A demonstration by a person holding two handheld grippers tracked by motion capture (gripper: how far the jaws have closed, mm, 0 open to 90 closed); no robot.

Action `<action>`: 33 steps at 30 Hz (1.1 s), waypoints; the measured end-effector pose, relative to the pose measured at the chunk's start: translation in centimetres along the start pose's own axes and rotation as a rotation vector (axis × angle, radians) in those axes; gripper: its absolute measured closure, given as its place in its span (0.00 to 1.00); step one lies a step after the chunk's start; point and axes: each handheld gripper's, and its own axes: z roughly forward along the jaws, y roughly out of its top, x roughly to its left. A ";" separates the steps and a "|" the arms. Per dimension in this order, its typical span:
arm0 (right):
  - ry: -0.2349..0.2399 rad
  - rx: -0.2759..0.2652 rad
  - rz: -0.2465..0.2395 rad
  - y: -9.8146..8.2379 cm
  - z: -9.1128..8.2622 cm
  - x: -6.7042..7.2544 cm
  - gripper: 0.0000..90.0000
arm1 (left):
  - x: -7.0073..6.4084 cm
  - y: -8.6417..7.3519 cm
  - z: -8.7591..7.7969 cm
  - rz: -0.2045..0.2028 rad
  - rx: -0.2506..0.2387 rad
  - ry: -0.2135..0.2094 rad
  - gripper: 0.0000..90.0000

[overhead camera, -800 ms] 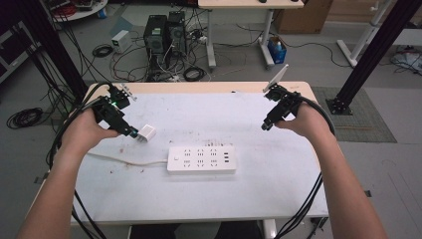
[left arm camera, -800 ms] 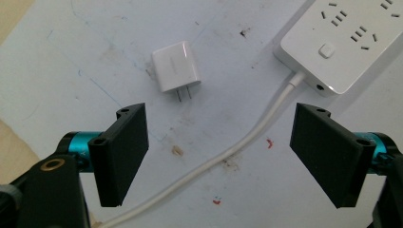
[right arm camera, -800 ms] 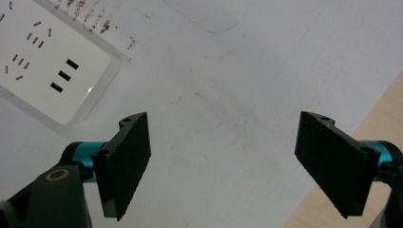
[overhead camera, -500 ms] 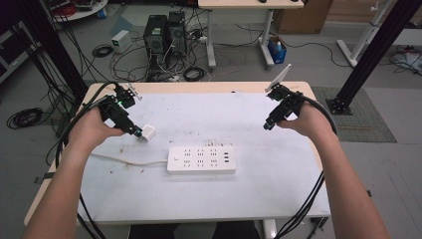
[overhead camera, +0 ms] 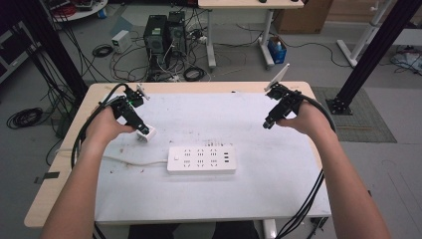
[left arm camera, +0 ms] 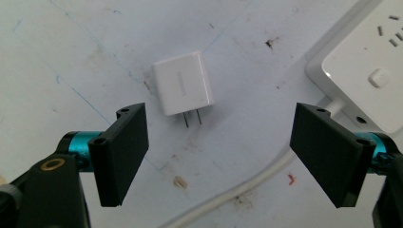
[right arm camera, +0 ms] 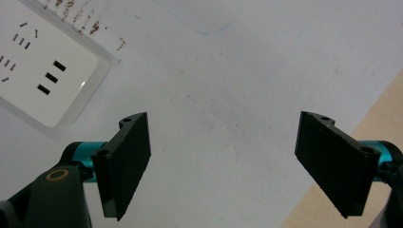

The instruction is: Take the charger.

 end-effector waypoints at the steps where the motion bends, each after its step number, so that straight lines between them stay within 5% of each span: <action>1: 0.000 0.000 0.000 0.0 0.0 0.0 0.21 | 0.2 0.1 0.4 -0.014 -0.001 -0.004 0.23; 12: 0.002 0.002 0.003 -0.1 0.3 -0.3 0.21 | 2.0 0.9 5.6 -0.094 0.091 -0.005 0.23; 23: 0.000 0.008 0.006 -0.4 0.5 -0.6 0.21 | 2.6 0.9 8.5 -0.138 0.126 0.004 0.23; 33: 0.002 0.004 0.000 -0.5 0.5 -0.4 0.21 | 2.8 1.0 9.8 -0.157 0.165 -0.002 0.42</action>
